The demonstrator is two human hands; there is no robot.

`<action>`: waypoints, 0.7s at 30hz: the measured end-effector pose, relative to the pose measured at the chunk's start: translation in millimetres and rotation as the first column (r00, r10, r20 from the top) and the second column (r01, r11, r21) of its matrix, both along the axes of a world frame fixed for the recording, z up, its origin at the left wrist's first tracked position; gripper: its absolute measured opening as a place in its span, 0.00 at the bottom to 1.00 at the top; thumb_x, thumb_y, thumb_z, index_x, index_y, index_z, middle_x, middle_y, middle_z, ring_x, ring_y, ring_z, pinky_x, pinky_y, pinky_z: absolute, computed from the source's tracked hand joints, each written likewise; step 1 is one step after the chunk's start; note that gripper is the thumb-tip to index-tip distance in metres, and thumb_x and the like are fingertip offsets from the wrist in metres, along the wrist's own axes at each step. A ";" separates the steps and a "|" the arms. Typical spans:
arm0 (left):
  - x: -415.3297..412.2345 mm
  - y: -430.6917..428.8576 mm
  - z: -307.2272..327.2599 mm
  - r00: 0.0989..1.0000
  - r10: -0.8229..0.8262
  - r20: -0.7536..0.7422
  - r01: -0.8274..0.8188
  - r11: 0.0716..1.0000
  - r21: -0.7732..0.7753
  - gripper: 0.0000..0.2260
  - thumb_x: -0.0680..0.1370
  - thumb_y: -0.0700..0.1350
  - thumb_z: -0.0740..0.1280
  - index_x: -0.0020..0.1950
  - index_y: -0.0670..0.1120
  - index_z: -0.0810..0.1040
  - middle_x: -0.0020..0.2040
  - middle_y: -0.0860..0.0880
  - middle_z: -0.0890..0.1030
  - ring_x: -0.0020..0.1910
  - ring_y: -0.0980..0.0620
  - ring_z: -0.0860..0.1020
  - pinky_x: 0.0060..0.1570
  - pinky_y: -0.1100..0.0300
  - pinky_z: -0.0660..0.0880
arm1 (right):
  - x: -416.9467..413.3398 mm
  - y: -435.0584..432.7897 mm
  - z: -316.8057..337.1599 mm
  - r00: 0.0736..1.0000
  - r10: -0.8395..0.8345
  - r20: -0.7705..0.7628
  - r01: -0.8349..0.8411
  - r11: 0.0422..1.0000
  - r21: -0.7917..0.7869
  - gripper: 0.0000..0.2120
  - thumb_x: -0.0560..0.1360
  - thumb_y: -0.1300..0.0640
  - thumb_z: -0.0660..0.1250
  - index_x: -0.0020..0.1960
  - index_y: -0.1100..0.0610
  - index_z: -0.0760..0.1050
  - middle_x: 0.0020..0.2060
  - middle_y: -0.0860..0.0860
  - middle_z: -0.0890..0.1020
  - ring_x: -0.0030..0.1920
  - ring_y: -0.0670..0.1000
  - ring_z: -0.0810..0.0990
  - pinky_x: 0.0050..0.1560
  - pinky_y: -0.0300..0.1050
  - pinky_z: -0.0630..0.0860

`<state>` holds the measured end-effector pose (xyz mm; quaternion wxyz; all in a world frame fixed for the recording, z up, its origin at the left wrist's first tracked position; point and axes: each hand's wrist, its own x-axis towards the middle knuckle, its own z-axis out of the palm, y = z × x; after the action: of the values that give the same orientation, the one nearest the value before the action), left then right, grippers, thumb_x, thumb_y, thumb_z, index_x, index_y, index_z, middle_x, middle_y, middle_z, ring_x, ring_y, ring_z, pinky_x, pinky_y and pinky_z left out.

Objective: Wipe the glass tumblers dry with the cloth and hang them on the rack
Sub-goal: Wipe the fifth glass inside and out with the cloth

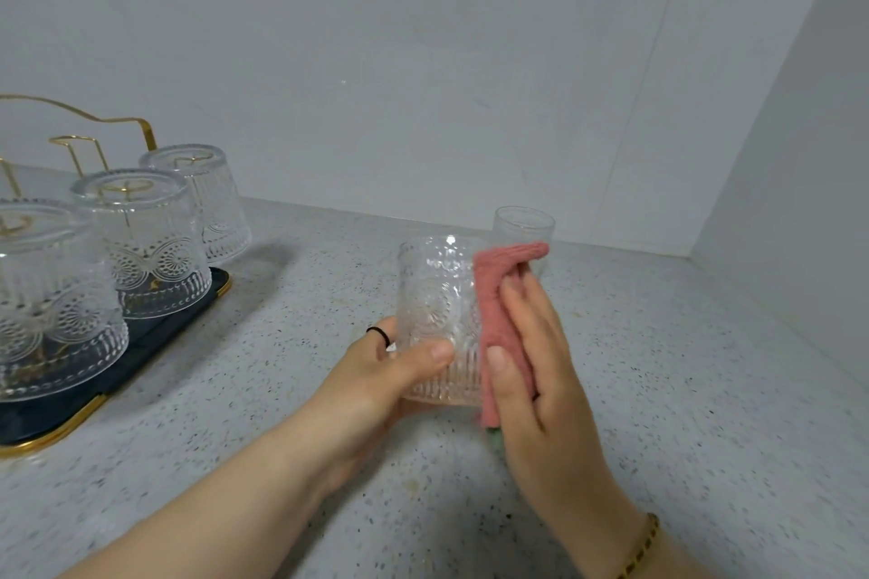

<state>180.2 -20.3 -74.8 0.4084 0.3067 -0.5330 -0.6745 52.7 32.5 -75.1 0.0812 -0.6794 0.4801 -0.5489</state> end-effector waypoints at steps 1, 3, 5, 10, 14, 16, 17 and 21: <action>-0.7 2.3 -0.3 0.999 -0.028 0.019 0.028 1.000 -0.008 0.39 0.52 0.54 0.74 0.60 0.40 0.73 0.48 0.43 0.84 0.46 0.47 0.83 0.42 0.60 0.79 | -3.3 0.4 3.0 0.999 -0.005 0.034 0.005 1.000 0.015 0.20 0.72 0.45 0.49 0.63 0.35 0.52 0.68 0.36 0.57 0.67 0.31 0.57 0.64 0.26 0.58; -1.4 5.9 0.0 0.997 -0.062 0.037 0.063 0.998 -0.009 0.39 0.52 0.55 0.74 0.59 0.41 0.74 0.48 0.44 0.85 0.46 0.49 0.83 0.40 0.64 0.78 | -8.9 1.6 7.2 0.985 0.029 0.170 -0.049 0.992 0.114 0.20 0.73 0.43 0.51 0.64 0.34 0.53 0.64 0.41 0.68 0.60 0.41 0.73 0.56 0.39 0.75; -1.6 5.8 1.3 0.998 -0.056 -0.011 0.056 0.998 0.016 0.35 0.54 0.54 0.73 0.57 0.39 0.76 0.48 0.43 0.84 0.46 0.48 0.83 0.40 0.63 0.79 | -8.8 4.5 8.0 0.969 0.032 0.247 -0.088 0.971 0.222 0.20 0.77 0.50 0.55 0.67 0.40 0.56 0.51 0.43 0.75 0.40 0.42 0.81 0.34 0.36 0.79; 0.5 -6.6 1.0 0.989 0.037 -0.146 -0.018 0.992 0.128 0.27 0.59 0.50 0.72 0.55 0.39 0.77 0.48 0.41 0.84 0.45 0.48 0.83 0.44 0.59 0.80 | 2.6 3.1 -4.0 0.993 0.063 0.103 -0.080 0.983 0.166 0.18 0.74 0.49 0.56 0.59 0.29 0.59 0.59 0.30 0.67 0.53 0.37 0.76 0.53 0.41 0.77; -0.4 0.4 0.5 0.997 -0.047 -0.057 0.051 0.996 0.067 0.32 0.56 0.52 0.72 0.56 0.37 0.76 0.49 0.39 0.83 0.47 0.46 0.82 0.46 0.57 0.80 | -0.9 -0.3 -0.6 1.000 -0.005 -0.003 0.005 1.000 -0.017 0.18 0.73 0.49 0.52 0.60 0.34 0.58 0.67 0.34 0.55 0.67 0.28 0.54 0.62 0.21 0.53; -1.9 5.7 2.5 0.987 -0.125 -0.095 0.131 0.990 0.058 0.33 0.54 0.52 0.76 0.55 0.37 0.77 0.49 0.40 0.84 0.47 0.46 0.83 0.44 0.59 0.80 | -5.5 1.2 4.4 0.997 -0.024 0.073 0.025 1.000 -0.010 0.19 0.73 0.46 0.52 0.62 0.35 0.56 0.68 0.36 0.58 0.67 0.32 0.59 0.64 0.25 0.58; -2.4 6.5 2.7 0.979 -0.164 -0.119 0.170 0.984 0.049 0.36 0.53 0.54 0.78 0.55 0.37 0.78 0.50 0.39 0.83 0.48 0.46 0.82 0.45 0.60 0.79 | -6.6 3.0 7.6 0.988 0.004 0.152 -0.011 0.999 0.046 0.20 0.72 0.44 0.52 0.64 0.35 0.55 0.66 0.37 0.63 0.65 0.37 0.66 0.61 0.31 0.67; 2.1 4.6 3.5 0.972 -0.189 -0.138 0.198 0.979 0.055 0.29 0.51 0.59 0.79 0.47 0.45 0.85 0.50 0.44 0.84 0.49 0.50 0.82 0.45 0.63 0.78 | -4.4 7.8 10.5 0.907 0.075 0.415 -0.208 0.935 0.288 0.25 0.72 0.44 0.54 0.69 0.42 0.57 0.48 0.45 0.79 0.35 0.54 0.81 0.27 0.45 0.79</action>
<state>182.3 -15.7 -71.3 0.3645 0.2218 -0.5089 -0.7477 48.3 40.3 -64.6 0.3279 -0.5645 0.4862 -0.5810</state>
